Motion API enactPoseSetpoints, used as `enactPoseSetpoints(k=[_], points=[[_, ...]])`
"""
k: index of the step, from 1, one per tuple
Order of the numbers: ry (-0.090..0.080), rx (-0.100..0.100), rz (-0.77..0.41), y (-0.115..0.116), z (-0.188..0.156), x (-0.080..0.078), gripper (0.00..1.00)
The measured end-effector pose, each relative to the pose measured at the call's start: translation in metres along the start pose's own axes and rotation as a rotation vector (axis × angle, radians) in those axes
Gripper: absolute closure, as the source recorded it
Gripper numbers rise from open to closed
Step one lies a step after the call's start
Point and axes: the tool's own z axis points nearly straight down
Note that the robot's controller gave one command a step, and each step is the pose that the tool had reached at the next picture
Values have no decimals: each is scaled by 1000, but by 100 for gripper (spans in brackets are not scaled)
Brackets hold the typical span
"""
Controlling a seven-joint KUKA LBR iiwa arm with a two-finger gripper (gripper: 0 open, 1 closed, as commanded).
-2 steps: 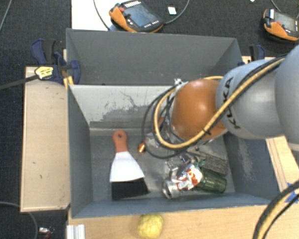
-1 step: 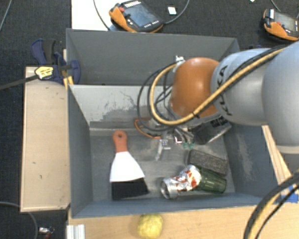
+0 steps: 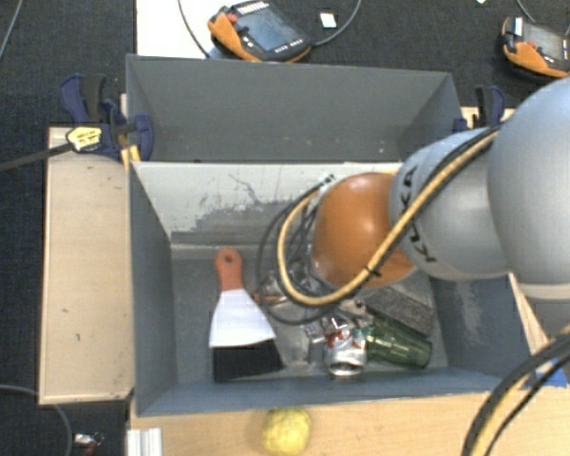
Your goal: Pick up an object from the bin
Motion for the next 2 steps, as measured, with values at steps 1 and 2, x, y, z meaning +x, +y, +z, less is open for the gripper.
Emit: enactPoseSetpoints(k=[1,2], points=[[-25,3,300,-38,-1,-53,100],[-25,3,300,-38,-1,-53,100]])
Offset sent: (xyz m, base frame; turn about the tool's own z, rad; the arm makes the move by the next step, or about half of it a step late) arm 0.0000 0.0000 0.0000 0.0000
